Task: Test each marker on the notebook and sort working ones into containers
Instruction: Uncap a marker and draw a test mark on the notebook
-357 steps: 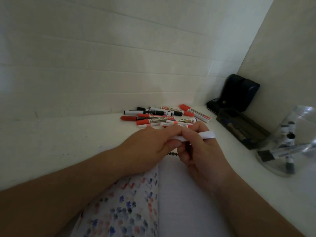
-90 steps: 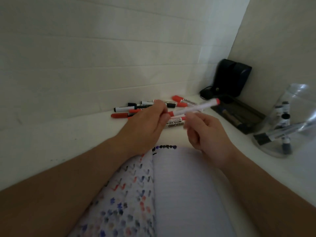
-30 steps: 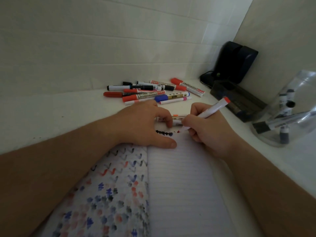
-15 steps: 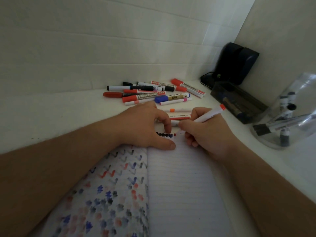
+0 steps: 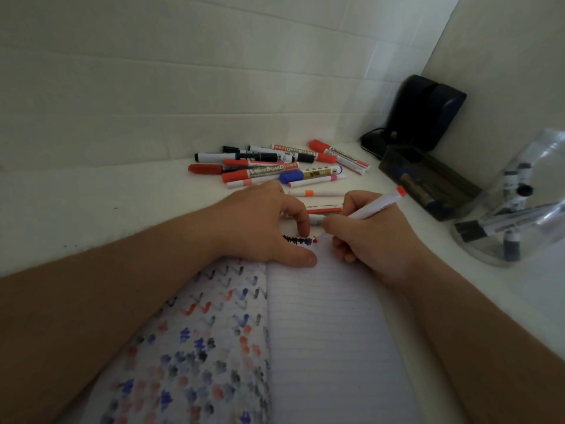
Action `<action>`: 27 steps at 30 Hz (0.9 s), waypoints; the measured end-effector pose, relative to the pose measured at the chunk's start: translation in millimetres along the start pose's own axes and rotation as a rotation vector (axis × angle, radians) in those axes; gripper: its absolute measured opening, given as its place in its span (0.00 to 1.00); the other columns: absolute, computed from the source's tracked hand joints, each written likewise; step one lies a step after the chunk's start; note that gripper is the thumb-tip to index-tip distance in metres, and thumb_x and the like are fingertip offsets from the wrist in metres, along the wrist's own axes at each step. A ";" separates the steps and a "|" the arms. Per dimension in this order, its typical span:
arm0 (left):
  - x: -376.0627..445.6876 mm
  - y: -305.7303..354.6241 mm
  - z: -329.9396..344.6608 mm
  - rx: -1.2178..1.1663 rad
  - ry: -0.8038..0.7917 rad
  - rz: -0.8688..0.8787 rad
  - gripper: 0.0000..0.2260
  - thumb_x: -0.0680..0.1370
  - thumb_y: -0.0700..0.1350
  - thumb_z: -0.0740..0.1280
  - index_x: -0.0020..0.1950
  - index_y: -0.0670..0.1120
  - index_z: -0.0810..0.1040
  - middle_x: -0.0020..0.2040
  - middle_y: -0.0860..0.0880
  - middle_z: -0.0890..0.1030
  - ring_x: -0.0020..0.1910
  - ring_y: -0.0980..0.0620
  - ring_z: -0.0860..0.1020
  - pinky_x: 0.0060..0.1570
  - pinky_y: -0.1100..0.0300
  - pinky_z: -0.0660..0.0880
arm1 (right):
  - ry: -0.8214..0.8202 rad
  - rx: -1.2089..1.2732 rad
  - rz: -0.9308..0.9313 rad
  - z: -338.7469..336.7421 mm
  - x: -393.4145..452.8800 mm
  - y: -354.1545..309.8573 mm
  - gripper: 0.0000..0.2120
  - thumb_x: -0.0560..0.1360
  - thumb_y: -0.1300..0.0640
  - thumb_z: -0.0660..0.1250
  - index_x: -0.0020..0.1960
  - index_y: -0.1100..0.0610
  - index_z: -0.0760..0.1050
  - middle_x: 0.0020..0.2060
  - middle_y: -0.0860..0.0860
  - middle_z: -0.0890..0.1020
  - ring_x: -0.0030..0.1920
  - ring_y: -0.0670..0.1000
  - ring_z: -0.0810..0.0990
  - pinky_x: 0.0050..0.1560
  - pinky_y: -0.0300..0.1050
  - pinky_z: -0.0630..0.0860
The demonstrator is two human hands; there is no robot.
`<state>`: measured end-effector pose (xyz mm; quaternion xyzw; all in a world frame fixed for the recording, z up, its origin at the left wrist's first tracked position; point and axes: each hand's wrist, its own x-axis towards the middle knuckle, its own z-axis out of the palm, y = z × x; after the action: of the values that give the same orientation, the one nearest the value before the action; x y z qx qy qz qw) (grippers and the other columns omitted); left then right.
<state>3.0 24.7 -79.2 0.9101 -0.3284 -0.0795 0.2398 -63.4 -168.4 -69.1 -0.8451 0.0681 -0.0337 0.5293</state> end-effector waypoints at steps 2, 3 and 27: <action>-0.2 0.0 -0.1 0.004 0.007 0.006 0.20 0.62 0.72 0.75 0.49 0.67 0.79 0.51 0.59 0.72 0.50 0.60 0.72 0.50 0.56 0.73 | -0.012 -0.038 -0.013 1.6 -0.5 -0.2 0.12 0.74 0.63 0.74 0.37 0.58 0.73 0.28 0.56 0.81 0.27 0.52 0.78 0.28 0.41 0.75; 0.0 0.1 -0.1 0.007 0.007 0.007 0.20 0.62 0.72 0.75 0.49 0.67 0.79 0.51 0.59 0.72 0.50 0.60 0.72 0.50 0.56 0.73 | -0.007 -0.065 -0.018 2.3 -0.4 -0.1 0.12 0.74 0.62 0.74 0.37 0.58 0.73 0.28 0.56 0.81 0.27 0.52 0.79 0.28 0.41 0.75; -1.0 2.4 -1.0 0.028 -0.012 0.000 0.20 0.63 0.72 0.75 0.49 0.67 0.78 0.51 0.59 0.71 0.50 0.60 0.71 0.50 0.56 0.72 | 0.026 -0.004 -0.025 0.7 4.1 7.5 0.09 0.74 0.64 0.73 0.40 0.59 0.73 0.28 0.57 0.81 0.27 0.53 0.78 0.30 0.45 0.75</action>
<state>1.3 24.2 -77.1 0.9129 -0.3307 -0.0803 0.2253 -59.8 -171.7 -76.2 -0.8465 0.0644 -0.0510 0.5261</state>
